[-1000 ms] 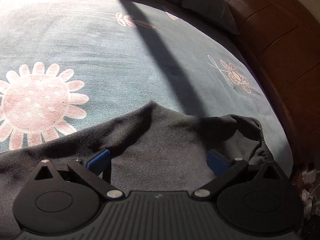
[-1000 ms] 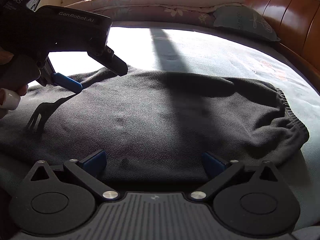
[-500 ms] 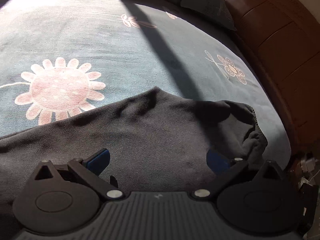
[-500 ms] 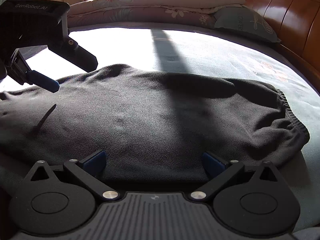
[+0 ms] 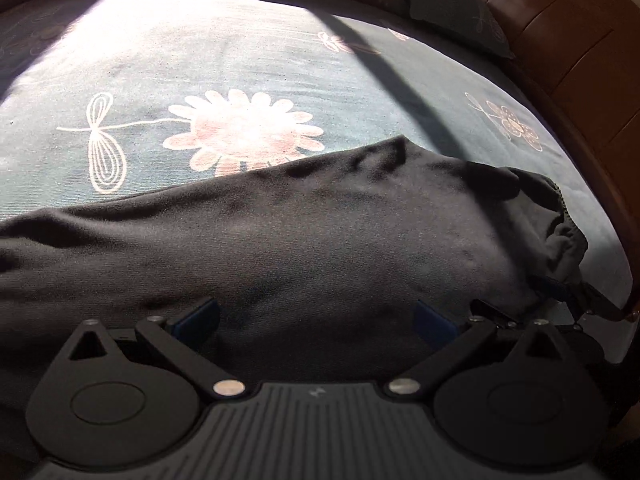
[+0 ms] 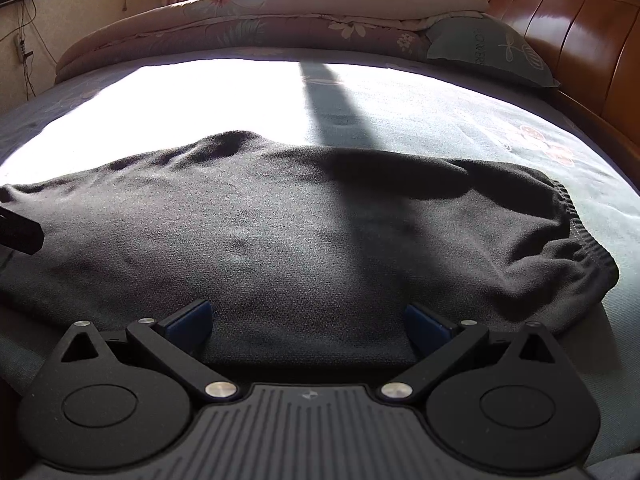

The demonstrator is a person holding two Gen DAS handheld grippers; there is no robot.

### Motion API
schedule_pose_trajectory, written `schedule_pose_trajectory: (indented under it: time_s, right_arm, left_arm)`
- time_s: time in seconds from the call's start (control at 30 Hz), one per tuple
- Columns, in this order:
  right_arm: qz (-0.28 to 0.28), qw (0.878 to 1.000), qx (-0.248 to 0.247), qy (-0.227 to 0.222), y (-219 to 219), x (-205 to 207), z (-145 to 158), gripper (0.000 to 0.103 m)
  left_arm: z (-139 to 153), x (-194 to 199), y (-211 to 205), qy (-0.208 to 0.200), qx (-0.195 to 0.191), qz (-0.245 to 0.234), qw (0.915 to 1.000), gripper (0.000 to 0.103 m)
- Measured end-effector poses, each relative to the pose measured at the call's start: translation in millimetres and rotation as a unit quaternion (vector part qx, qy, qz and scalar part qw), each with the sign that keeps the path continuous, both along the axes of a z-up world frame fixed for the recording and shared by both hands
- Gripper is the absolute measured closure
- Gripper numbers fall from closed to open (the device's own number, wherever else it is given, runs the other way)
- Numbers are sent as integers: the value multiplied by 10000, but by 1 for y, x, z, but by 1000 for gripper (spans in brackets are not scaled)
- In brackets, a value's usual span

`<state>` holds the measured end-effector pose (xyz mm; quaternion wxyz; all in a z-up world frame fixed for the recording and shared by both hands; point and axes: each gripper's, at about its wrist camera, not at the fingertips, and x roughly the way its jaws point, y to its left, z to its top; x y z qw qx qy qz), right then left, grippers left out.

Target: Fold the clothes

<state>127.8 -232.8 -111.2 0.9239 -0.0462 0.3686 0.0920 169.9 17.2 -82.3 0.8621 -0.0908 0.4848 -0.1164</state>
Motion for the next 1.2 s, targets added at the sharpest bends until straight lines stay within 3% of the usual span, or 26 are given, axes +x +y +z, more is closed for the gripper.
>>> schedule_pose_trajectory:
  time_s: [0.3, 0.4, 0.5, 0.57, 0.6, 0.67, 0.77, 0.97, 1.2]
  right_arm:
    - [-16, 10000, -85, -33, 2, -1, 3, 0]
    - [-143, 9994, -110, -296, 2, -10, 10, 0]
    - [-538, 9947, 250, -845, 0, -6, 25, 0]
    - [-304, 9920, 569, -1081, -2, -4, 32, 0]
    - [-137, 9915, 527, -1182, -2, -8, 30, 0]
    - [-38, 9912, -8, -1320, 4, -13, 24, 0]
    - [-69, 9878, -349, -1513, 16, -10, 24, 0]
    - [117, 9881, -411, -1480, 24, -11, 19, 0]
    - [6, 9914, -101, -1305, 18, -8, 18, 0]
  left_arm:
    - [-12, -2, 6, 83, 140, 126, 9998, 1]
    - [-15, -2, 8, -44, 301, 147, 9994, 1]
    - [-18, -3, 11, -171, 462, 167, 9986, 1]
    - [-20, -3, 12, -225, 588, 97, 9980, 1]
    - [-20, -3, 11, -221, 671, -22, 9975, 1]
    - [-16, 0, 13, -250, 678, -186, 9972, 1]
    - [-14, 9, 21, -322, 647, -9, 9974, 1]
    - [-12, 2, 38, -519, 395, 128, 9978, 1]
    - [-20, -16, 79, -259, 543, 275, 9978, 1]
